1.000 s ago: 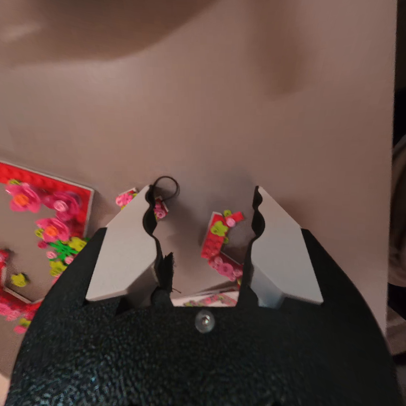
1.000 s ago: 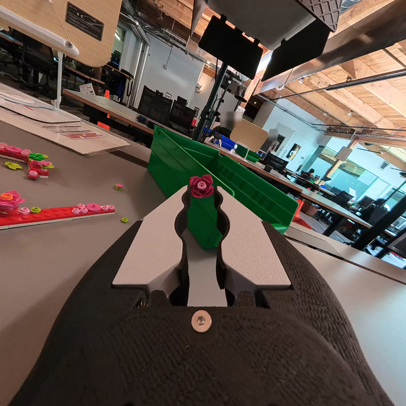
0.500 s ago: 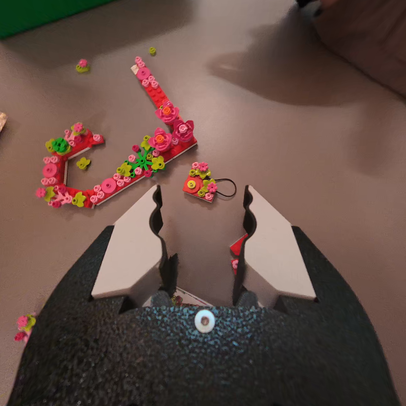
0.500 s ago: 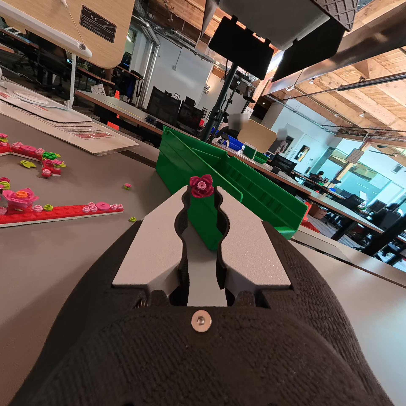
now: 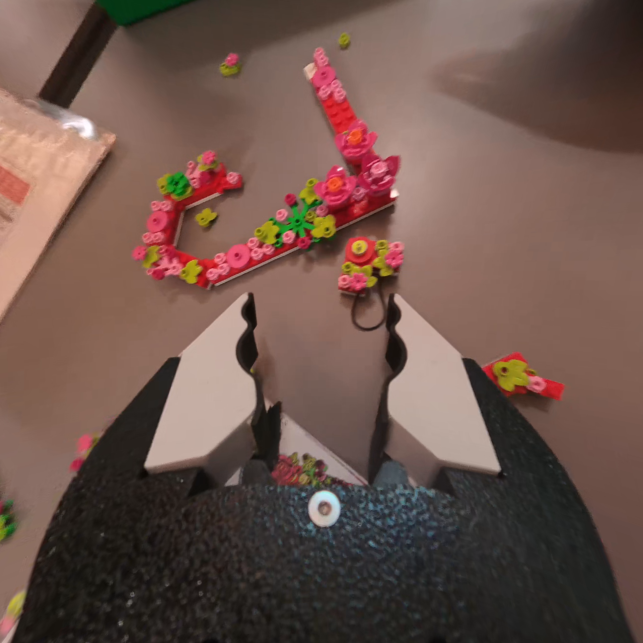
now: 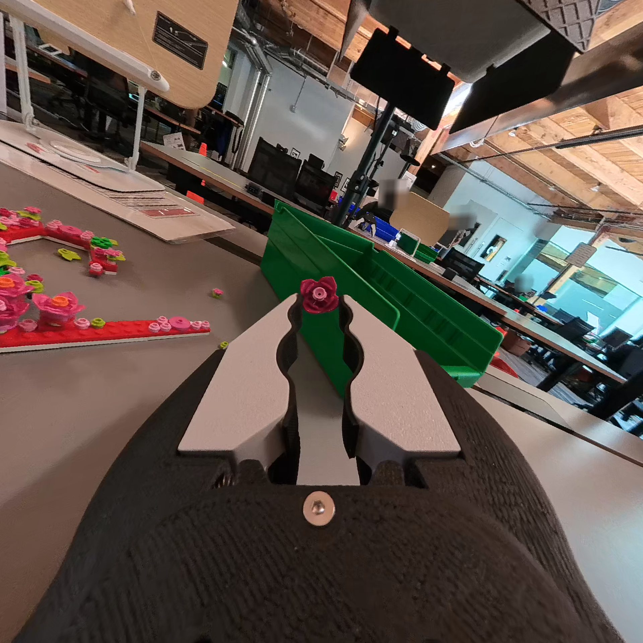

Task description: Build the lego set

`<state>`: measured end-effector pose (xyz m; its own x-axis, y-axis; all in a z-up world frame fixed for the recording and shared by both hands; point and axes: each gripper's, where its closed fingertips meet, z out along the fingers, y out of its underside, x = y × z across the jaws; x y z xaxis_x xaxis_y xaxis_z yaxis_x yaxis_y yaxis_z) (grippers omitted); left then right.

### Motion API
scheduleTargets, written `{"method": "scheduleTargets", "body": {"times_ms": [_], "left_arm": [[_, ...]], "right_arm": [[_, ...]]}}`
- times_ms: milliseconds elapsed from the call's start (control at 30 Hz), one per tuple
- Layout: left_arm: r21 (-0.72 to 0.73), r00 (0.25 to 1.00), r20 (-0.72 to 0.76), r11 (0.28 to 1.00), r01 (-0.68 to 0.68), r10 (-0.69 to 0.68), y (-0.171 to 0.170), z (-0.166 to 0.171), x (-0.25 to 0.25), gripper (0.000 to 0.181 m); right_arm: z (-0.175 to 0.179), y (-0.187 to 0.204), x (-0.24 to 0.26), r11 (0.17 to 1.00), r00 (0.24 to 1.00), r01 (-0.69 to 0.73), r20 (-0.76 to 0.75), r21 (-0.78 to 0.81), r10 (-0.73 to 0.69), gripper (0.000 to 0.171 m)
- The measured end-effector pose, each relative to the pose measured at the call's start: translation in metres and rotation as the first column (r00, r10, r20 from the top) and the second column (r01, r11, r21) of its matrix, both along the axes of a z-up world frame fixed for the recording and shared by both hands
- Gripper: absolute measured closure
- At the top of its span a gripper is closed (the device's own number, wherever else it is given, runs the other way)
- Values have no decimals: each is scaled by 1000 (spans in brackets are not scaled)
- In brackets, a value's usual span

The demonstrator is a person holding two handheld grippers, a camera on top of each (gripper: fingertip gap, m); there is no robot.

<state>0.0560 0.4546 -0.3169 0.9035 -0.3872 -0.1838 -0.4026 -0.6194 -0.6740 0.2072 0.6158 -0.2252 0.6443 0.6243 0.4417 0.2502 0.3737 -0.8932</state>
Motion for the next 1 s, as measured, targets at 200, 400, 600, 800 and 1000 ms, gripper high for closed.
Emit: {"method": "scheduleTargets", "body": {"times_ms": [200,400,600,800,1000], "left_arm": [[4,981,66,983,183,-183,4,-6,16,128],[-47,942,156,951,306,-296,9,-13,23,142],[-56,925,188,937,345,-330,12,-13,21,160],[-19,907,188,922,388,-377,-5,-8,26,161],[-3,887,229,911,413,-402,-27,12,37,161]], "right_arm": [[-3,-5,-6,999,999,-32,28,-2,32,153],[-6,-8,-8,998,998,-56,40,-10,56,153],[-5,-45,-33,960,960,-275,35,-52,277,153],[-20,-142,-76,738,731,-637,129,-221,670,153],[-20,-187,-94,466,529,-717,31,-518,848,153]]}}
